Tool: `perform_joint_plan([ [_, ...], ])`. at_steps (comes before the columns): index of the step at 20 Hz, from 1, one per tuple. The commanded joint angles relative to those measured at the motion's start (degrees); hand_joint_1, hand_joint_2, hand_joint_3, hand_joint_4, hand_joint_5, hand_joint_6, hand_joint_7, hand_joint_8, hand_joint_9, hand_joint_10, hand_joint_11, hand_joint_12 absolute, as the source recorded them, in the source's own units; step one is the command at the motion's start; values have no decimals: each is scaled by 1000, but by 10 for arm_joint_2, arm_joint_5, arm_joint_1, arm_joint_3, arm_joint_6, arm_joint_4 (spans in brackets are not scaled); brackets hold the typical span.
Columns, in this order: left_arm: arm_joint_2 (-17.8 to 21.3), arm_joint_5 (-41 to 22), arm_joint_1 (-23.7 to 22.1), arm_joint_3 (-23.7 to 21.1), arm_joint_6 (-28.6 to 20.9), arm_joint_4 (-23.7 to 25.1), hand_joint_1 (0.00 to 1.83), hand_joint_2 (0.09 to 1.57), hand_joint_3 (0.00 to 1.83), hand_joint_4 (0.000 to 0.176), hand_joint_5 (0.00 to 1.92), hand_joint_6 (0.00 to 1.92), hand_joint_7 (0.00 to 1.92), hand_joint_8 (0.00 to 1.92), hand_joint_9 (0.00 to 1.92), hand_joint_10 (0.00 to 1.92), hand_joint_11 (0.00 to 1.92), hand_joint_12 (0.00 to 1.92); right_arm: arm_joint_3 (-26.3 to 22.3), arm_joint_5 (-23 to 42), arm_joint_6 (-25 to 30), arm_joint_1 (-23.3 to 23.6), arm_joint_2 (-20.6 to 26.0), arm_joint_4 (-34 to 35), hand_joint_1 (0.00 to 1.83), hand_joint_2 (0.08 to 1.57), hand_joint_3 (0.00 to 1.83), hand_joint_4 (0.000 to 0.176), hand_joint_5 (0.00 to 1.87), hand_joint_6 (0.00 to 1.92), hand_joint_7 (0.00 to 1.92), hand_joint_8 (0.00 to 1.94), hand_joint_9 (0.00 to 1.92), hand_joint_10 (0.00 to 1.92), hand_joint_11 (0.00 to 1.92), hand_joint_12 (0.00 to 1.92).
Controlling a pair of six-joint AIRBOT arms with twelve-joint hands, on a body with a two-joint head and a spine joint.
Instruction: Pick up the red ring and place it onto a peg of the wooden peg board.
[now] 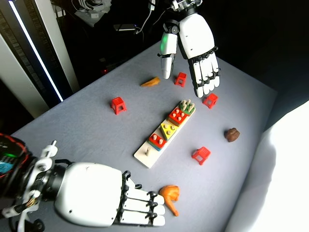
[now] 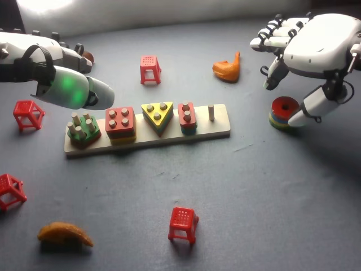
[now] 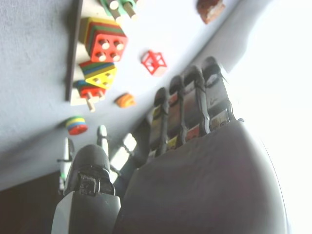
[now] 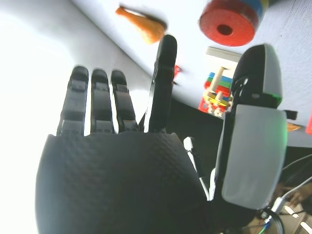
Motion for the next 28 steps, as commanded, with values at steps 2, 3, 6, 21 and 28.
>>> perform_joint_plan([
  [2, -2, -21, -7, 1, 2, 28, 0, 1290, 0, 0, 159, 2, 162, 4, 114, 2, 0, 155, 11, 73, -3, 3, -4, 5, 718, 864, 6, 146, 771, 5, 0, 0, 0, 0, 0, 0],
  [3, -3, -21, -7, 1, 2, 28, 0, 1291, 0, 0, 175, 7, 174, 7, 123, 5, 0, 164, 13, 73, -3, 1, -7, 5, 730, 869, 6, 128, 798, 13, 0, 0, 0, 0, 0, 0],
  [6, -4, -21, -8, 1, 2, 28, 0, 1290, 0, 0, 162, 1, 152, 0, 103, 0, 0, 162, 18, 73, -2, -3, -14, 5, 708, 873, 6, 137, 813, 16, 0, 0, 0, 0, 0, 0],
  [21, -4, -21, -7, 1, 2, 28, 0, 1294, 3, 0, 171, 3, 182, 4, 135, 4, 0, 191, -1, 21, 15, 31, 0, 28, 771, 867, 0, 95, 893, 9, 0, 0, 0, 0, 0, 0],
  [28, -5, -21, -16, 1, 2, 28, 0, 1290, 0, 0, 168, 2, 172, 2, 128, 3, 0, 188, 0, 21, 13, 12, -3, 28, 775, 863, 0, 96, 884, 5, 0, 0, 0, 0, 0, 0],
])
